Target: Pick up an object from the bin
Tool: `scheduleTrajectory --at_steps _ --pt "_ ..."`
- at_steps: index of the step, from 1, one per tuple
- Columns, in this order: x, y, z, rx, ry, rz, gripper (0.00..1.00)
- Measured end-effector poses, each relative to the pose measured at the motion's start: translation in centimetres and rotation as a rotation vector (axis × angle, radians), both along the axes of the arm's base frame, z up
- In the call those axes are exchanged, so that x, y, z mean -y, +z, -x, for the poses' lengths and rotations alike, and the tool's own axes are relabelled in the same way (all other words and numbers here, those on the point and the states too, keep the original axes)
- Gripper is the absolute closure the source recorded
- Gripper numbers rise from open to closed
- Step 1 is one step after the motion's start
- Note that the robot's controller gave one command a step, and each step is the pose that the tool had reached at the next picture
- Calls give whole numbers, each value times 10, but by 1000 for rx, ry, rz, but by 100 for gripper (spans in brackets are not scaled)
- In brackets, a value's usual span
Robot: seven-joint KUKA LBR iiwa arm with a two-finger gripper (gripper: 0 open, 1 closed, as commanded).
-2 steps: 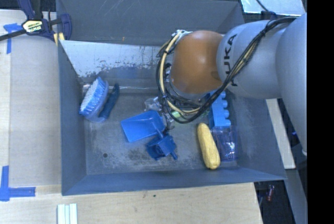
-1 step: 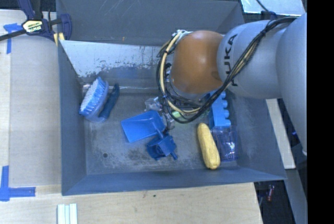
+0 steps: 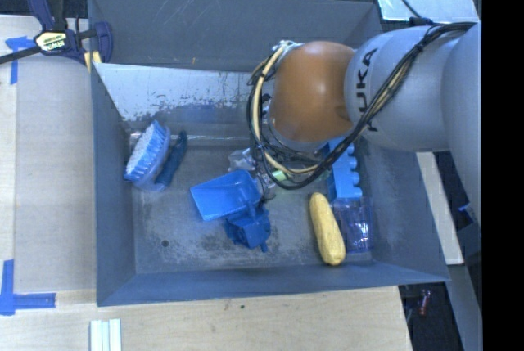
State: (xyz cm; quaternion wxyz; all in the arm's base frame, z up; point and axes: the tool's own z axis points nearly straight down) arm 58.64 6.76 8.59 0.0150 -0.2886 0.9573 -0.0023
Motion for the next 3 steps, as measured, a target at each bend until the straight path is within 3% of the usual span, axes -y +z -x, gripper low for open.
scheduleTrajectory --at_steps 1,2,3 --pt "-4 10 10 7 -1 -1 100" --pt "-30 -14 27 12 318 9 100" --pt "-17 36 7 13 15 -2 100"
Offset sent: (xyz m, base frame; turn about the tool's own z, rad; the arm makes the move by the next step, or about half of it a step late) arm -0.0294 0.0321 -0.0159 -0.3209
